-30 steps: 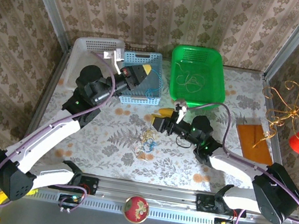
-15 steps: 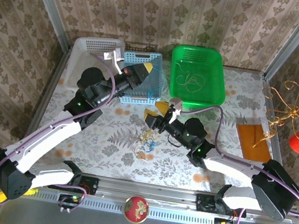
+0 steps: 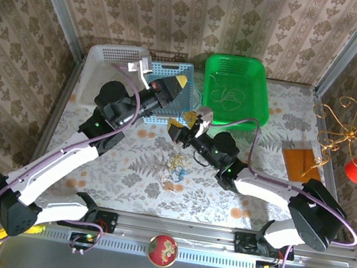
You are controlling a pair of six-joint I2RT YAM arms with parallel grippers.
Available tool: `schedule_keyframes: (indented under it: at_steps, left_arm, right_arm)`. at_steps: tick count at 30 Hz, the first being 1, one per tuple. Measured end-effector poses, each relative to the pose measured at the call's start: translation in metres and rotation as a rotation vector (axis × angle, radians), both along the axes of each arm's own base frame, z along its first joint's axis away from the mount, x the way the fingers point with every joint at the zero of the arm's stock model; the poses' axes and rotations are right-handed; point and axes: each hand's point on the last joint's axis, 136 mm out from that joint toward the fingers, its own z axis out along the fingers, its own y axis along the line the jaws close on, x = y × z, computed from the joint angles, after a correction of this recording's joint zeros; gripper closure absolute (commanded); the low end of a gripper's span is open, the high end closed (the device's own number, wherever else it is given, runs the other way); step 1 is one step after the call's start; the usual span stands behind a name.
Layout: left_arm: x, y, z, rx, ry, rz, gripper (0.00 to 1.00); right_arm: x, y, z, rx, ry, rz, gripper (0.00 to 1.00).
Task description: Untangle the cables
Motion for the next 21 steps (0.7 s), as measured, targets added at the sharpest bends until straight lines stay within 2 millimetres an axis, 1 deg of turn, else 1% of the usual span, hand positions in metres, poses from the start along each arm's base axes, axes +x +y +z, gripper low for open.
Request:
schedule_keyframes:
  at_steps: [2,5,10,13,16,21]
  left_arm:
    - [0.0,0.0,0.0,-0.002,0.003,0.0,1.0]
    - [0.0,0.0,0.0,-0.005,0.007,0.003,1.0]
    - [0.001,0.001,0.001,-0.006,0.006,0.007,1.0]
    - [0.005,0.001,0.009,-0.013,-0.005,0.009,1.0]
    - [0.015,0.004,0.021,-0.022,-0.023,0.023,1.0]
    - [0.03,0.014,0.045,-0.024,-0.068,0.043,1.0]
  right_arm:
    - [0.002,-0.001,0.004,0.0,-0.011,-0.014,0.72]
    - [0.004,-0.002,0.004,0.002,-0.008,-0.026,1.0]
    - [0.007,-0.005,0.002,0.008,0.004,-0.041,1.0]
    - [0.005,-0.007,-0.009,-0.001,0.026,-0.041,1.0]
    - [0.004,-0.01,-0.036,-0.028,0.076,-0.046,1.0]
    - [0.001,-0.018,-0.09,-0.097,0.18,-0.065,1.0]
